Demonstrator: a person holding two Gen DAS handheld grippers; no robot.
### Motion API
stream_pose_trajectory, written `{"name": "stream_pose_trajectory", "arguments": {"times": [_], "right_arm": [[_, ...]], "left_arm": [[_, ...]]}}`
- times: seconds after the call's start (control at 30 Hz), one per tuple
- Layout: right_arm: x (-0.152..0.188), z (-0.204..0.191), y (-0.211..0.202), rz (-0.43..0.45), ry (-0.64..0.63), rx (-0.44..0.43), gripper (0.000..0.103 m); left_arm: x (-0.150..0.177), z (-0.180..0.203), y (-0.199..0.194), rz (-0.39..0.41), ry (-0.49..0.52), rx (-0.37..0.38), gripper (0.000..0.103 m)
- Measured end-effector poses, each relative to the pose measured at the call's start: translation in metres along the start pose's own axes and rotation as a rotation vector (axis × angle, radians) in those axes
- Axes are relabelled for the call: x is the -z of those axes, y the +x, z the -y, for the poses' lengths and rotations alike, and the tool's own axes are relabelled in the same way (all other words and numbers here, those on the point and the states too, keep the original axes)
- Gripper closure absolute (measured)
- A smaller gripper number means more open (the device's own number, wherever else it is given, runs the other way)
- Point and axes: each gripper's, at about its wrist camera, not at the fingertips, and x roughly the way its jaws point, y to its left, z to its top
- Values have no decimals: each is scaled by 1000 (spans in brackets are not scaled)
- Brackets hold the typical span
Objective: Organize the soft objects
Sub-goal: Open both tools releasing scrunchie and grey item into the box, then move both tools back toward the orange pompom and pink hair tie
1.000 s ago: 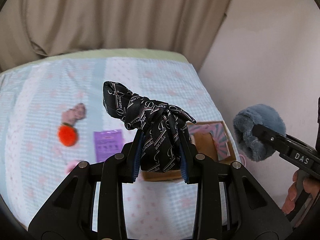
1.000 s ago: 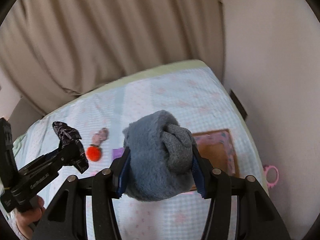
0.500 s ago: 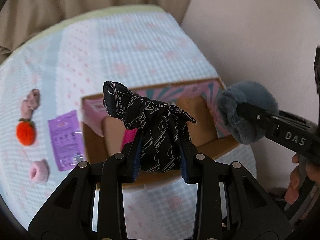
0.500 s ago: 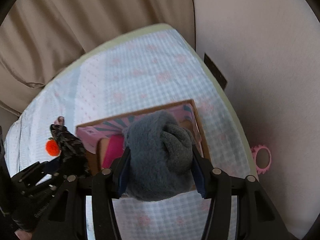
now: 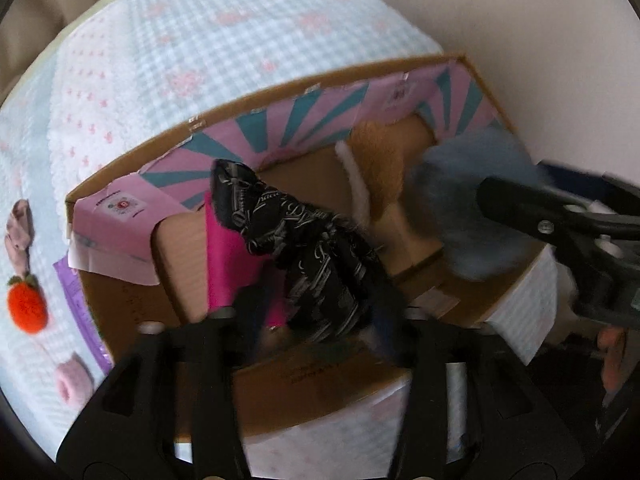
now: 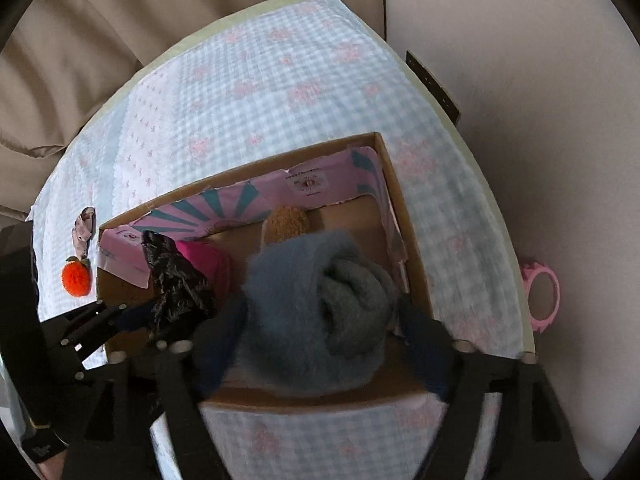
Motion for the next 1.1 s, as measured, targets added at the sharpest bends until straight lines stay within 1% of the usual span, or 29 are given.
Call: {"name": "stream_pose_trajectory", "arguments": {"times": [0.03,0.07,0.1,0.2,0.27,0.37,0.63,0.73,0.83,1.0,1.1], "right_arm": [[1,0,1,5,-7,-5,3],[1,0,3,6,-6,-6,1],[1,1,3,7,-1,-10,1],[3,6,3,14,39,-48,1],[5,8,3,23,65,-69,1],[6,7,-1,37,67,-61,1],[6,1,-20,73,44,-57,1],[6,-3,-34,94,46,-55,1],[8,-9,-49,85,43,-57,1],[17,-31,-91,152,-18,-32,1],[26,-47,-122,202,-47,-38,1]], "left_arm": [[-1,-1,3,-21,13,-7,0],[0,-2,5,-36,24,-21,0],[1,-3,5,-50,40,-32,0],[7,-11,-1,-50,39,8,0],[10,-14,-4,-47,28,15,0],[13,-16,-6,-43,29,-7,0],[10,-8,-29,-16,24,-19,0],[12,-9,-45,4,13,-26,0],[17,-12,-69,38,-10,-28,0],[34,-17,-117,108,-61,-48,0],[50,-20,-149,153,-94,-63,0]]}}
